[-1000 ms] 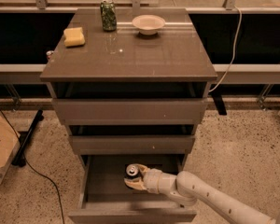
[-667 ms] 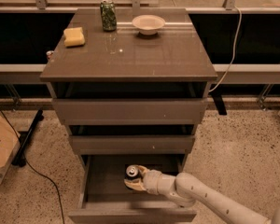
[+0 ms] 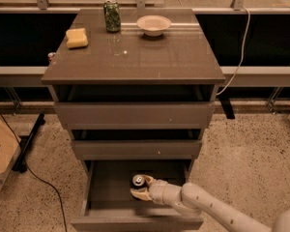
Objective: Place pepsi can into bottom drawer
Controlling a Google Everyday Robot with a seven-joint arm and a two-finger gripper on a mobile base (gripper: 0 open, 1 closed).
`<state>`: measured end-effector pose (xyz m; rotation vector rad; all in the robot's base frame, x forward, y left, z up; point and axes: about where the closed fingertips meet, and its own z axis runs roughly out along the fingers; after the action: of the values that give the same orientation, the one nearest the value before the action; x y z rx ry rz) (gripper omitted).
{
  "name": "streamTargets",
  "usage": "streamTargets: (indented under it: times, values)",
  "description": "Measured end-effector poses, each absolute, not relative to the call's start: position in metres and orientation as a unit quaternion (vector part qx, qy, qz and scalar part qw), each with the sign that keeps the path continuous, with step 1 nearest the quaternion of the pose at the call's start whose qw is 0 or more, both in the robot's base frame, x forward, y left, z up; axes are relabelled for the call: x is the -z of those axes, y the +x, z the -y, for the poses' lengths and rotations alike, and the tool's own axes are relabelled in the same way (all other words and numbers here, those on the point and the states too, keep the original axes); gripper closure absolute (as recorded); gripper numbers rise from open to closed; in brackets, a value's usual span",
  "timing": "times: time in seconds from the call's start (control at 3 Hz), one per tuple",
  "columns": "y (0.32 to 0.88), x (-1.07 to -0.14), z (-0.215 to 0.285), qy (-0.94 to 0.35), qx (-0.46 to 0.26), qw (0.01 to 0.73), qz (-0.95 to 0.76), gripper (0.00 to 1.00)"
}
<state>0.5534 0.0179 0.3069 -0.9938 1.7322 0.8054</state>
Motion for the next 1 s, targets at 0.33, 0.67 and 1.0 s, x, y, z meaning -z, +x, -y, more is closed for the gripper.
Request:
streamTargets:
  times: [0.33, 0.67, 1.0]
  values:
    - [0.555, -0.284, -0.014, -0.395, -0.327, 0.471, -0.718, 0.35]
    - [0.557, -0.265, -0.007, -0.38, -0.327, 0.472, -0.725, 0.13]
    - [0.568, -0.237, -0.001, -0.37, -0.33, 0.468, -0.732, 0.0]
